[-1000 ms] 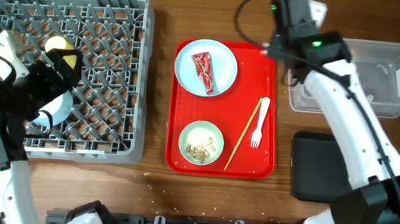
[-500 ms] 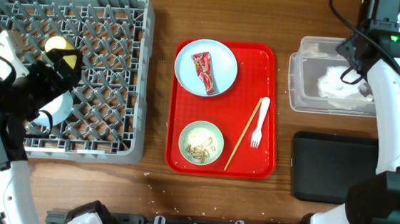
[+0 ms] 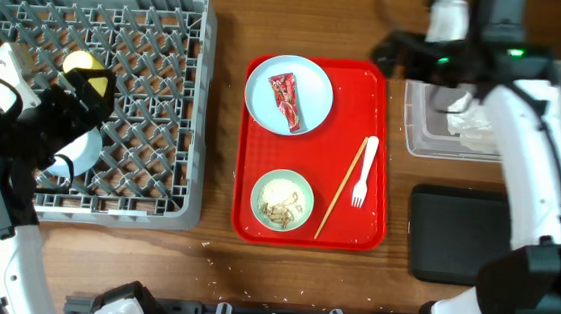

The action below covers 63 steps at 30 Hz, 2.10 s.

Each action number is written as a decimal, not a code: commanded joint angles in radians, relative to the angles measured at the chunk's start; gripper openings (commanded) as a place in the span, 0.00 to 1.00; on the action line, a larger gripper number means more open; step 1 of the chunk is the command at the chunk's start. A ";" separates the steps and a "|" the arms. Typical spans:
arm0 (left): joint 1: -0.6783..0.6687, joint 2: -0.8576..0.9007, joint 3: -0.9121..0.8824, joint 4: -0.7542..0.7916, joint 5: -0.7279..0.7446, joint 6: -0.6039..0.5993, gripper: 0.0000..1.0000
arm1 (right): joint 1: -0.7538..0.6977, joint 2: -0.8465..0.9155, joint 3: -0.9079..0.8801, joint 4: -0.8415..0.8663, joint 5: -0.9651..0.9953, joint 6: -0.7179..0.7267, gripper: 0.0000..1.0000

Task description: Sort waste into correct bins and load items into the dishwasher rack

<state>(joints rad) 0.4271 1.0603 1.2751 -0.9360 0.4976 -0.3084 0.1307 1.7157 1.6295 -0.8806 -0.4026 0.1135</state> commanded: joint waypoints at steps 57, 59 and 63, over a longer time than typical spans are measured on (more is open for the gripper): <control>-0.003 0.002 0.002 -0.001 -0.002 0.010 1.00 | -0.224 0.086 -0.040 -0.069 0.332 0.370 1.00; -0.003 0.002 0.002 -0.001 -0.002 0.010 1.00 | -0.224 0.082 -0.037 -0.072 0.261 0.244 1.00; -0.003 0.002 0.002 -0.001 -0.002 0.010 1.00 | -0.224 0.057 0.005 -0.120 0.064 0.174 1.00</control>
<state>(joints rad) 0.4271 1.0618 1.2751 -0.9390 0.4976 -0.3080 -0.0971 1.7836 1.5959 -0.9855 -0.1394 0.4133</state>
